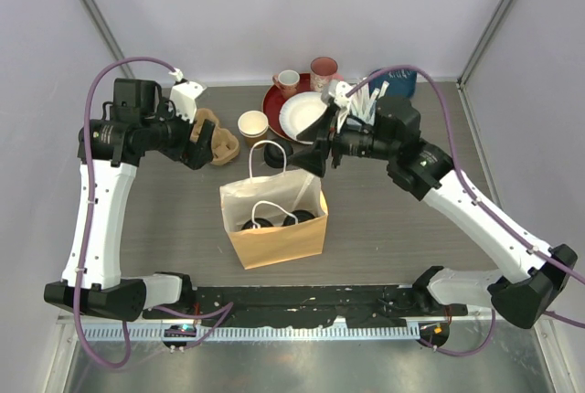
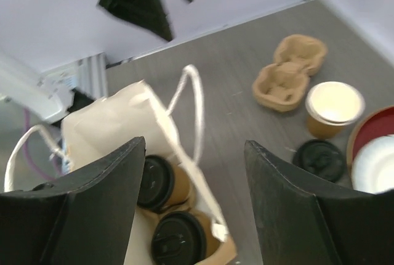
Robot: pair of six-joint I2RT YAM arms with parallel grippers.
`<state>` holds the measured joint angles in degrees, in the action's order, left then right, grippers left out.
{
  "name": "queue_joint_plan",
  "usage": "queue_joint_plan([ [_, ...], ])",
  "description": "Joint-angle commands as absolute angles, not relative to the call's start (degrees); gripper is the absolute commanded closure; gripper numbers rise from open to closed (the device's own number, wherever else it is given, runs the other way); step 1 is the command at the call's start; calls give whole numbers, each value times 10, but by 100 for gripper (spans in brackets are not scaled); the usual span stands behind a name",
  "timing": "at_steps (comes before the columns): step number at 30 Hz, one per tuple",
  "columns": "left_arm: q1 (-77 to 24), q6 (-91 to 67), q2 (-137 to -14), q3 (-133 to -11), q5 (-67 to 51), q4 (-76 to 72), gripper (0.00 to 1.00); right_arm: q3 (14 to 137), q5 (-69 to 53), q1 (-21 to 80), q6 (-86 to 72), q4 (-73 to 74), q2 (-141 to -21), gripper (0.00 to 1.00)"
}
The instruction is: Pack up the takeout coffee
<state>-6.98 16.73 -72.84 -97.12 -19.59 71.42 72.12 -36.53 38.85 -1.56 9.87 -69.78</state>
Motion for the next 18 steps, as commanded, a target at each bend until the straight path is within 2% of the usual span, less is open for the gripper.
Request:
queue_joint_plan([
  [1,-67,172,-719,-972,-210,707,16,800,-267,350,-4,133,-686,30],
  [3,-67,173,-718,-972,-210,707,16,818,-198,310,-14,150,-690,31],
  [5,-66,173,-716,-971,-209,708,16,838,-152,260,-13,163,-709,36],
  [6,-67,173,-716,-971,-210,707,16,843,-94,246,-10,175,-718,40],
  [7,-66,173,-717,-970,-211,708,16,849,-57,235,-5,182,-745,51],
  [10,-67,174,-715,-967,-211,708,16,858,18,194,-18,208,-790,62],
  [18,-67,177,-717,-963,-208,706,15,845,40,161,-113,149,-887,63],
])
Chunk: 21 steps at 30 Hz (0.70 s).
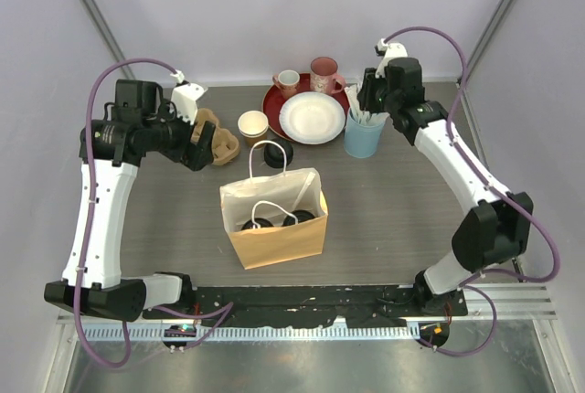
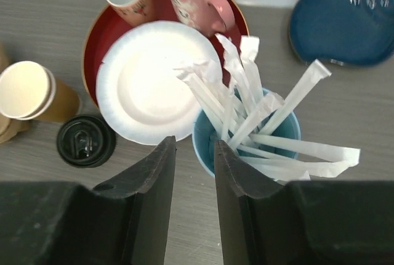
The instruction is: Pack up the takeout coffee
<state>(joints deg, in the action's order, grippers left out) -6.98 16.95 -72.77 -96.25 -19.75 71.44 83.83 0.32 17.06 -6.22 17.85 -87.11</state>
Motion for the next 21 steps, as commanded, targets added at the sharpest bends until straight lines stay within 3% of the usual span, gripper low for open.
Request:
queue_joint_plan([
  [1,-67,177,-716,-963,-208,704,16,846,41,153,-119,148,-896,64],
  [17,-67,177,-722,-954,-217,700,16,846,79,134,-126,126,-985,60],
  [21,-67,178,-720,-954,-218,701,15,864,81,133,-123,128,-1003,72],
])
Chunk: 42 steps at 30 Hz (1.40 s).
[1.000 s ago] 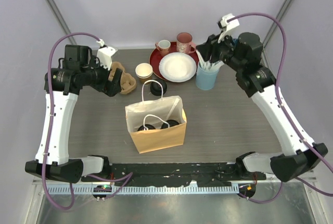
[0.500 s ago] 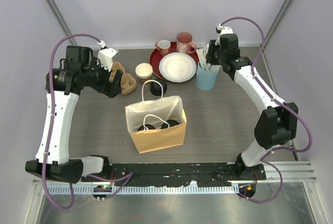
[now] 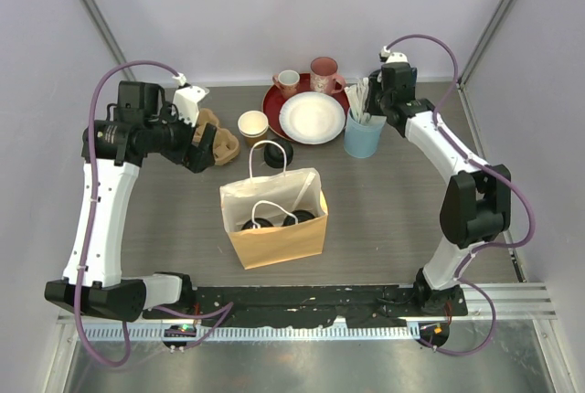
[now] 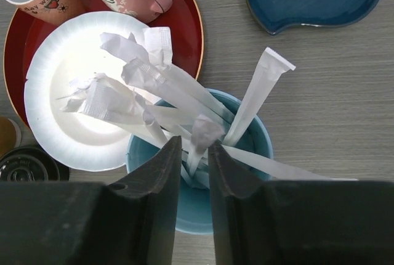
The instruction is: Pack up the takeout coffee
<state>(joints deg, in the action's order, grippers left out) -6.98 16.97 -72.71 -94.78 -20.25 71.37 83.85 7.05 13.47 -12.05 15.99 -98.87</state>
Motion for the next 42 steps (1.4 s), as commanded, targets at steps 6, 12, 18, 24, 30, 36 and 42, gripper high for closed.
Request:
queue_joint_plan([
  [6,-67,186,-716,-954,-228,709,16,880,80,127,-114,129,-1019,78],
  [12,-67,191,-715,-958,-229,714,16,875,71,127,-101,125,-1005,99],
  [18,-67,193,-717,-959,-228,714,16,868,83,127,-84,136,-948,99],
  [24,-67,189,-720,-962,-227,710,16,877,87,127,-59,150,-890,99],
  [30,-67,178,-724,-950,-216,693,15,917,95,127,-43,165,-822,99],
  [36,-67,163,-739,-937,-211,681,16,907,5,144,-58,132,-729,99],
  [42,-67,163,-738,-936,-207,679,16,832,-290,152,-173,41,-642,99],
])
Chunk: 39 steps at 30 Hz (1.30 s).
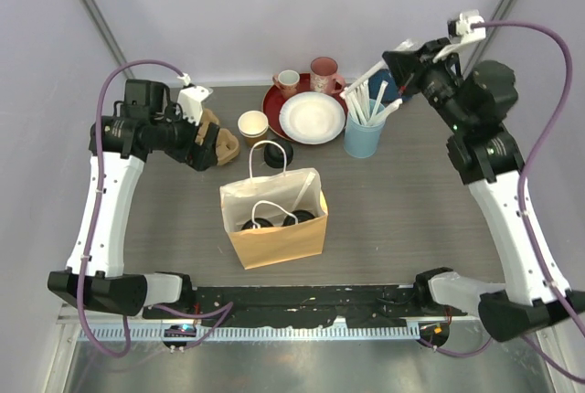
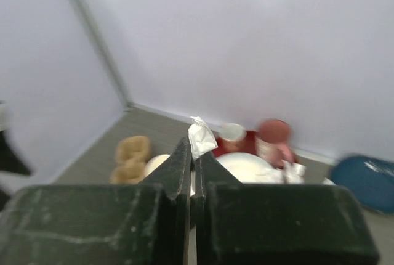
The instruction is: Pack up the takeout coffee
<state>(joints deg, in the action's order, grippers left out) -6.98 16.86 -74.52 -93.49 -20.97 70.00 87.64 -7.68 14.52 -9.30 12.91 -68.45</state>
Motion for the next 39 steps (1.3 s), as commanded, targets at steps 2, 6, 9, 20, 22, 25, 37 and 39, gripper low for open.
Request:
queue_joint_plan([
  [2,-67,163,-738,-934,-206,679,16,803,-351,154,-247,-34,-619,99],
  [6,-67,163,-737,-933,-202,677,15,727,-436,209,-316,-110,-593,99],
  [9,-67,163,-737,-934,-201,677,16,702,-439,275,-287,-95,-584,99],
  [20,-67,165,-729,-931,-201,679,16,676,-364,398,-114,48,-633,99],
  [22,-67,165,-728,-932,-200,680,16,673,-358,399,-98,47,-643,99],
  [25,-67,167,-726,-930,-200,680,16,660,-345,399,-74,31,-649,99],
  [37,-66,171,-725,-926,-199,680,15,648,-330,398,-13,52,-666,75],
  [39,-67,172,-725,-926,-199,681,16,662,-331,398,-3,75,-662,36],
])
